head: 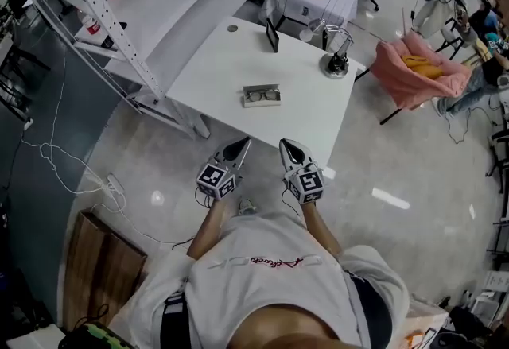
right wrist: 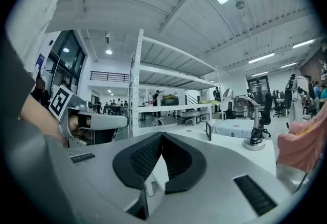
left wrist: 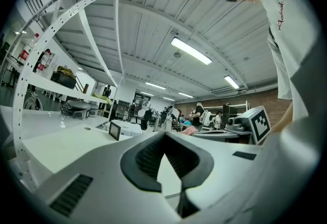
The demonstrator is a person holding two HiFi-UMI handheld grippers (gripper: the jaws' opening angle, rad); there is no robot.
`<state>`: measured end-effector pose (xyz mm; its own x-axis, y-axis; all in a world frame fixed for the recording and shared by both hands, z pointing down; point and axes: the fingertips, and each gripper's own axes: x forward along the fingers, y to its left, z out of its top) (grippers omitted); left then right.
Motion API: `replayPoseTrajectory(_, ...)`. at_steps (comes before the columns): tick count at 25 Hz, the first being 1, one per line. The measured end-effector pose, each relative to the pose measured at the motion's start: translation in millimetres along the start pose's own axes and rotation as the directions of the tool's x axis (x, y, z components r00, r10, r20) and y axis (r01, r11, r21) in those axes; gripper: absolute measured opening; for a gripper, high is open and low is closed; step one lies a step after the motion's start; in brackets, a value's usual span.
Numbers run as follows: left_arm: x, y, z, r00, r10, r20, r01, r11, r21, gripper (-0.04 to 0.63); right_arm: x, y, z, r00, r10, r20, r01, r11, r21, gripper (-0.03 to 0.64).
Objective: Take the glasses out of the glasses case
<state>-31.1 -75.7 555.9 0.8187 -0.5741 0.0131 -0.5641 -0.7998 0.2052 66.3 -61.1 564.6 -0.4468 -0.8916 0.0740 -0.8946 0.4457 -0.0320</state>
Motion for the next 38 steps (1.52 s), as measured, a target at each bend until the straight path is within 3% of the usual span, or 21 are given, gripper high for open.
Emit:
replayPoseTrajectory(6, 8.2, 33.9, -1.1, 0.999, -0.024, -0.022, 0.024, 1.000, -0.021, 0.026, 29.8, -3.2, -3.7, 1.000, -0.016, -0.012, 0.016, 1.000, 0.002, -0.003)
replayPoseTrajectory(15, 25.2, 47.7, -13.5, 0.999, -0.026, -0.041, 0.024, 0.998, -0.058, 0.026, 45.6, -16.7, -22.0, 0.998, -0.013, -0.053, 0.014, 1.000, 0.027, -0.003)
replayPoseTrajectory(23, 43.2, 74.2, -20.4, 0.999, 0.025, -0.045, -0.029, 0.995, -0.097, 0.026, 85.8, -27.9, -23.5, 0.997, 0.048, -0.056, -0.046, 0.998, 0.033, -0.003)
replayPoseTrajectory(38, 127.5, 144.8, 10.3, 0.994, 0.109, -0.010, -0.109, 0.992, -0.056, 0.026, 170.0, -93.1, -7.7, 0.991, 0.134, -0.029, -0.133, 0.991, 0.030, -0.003)
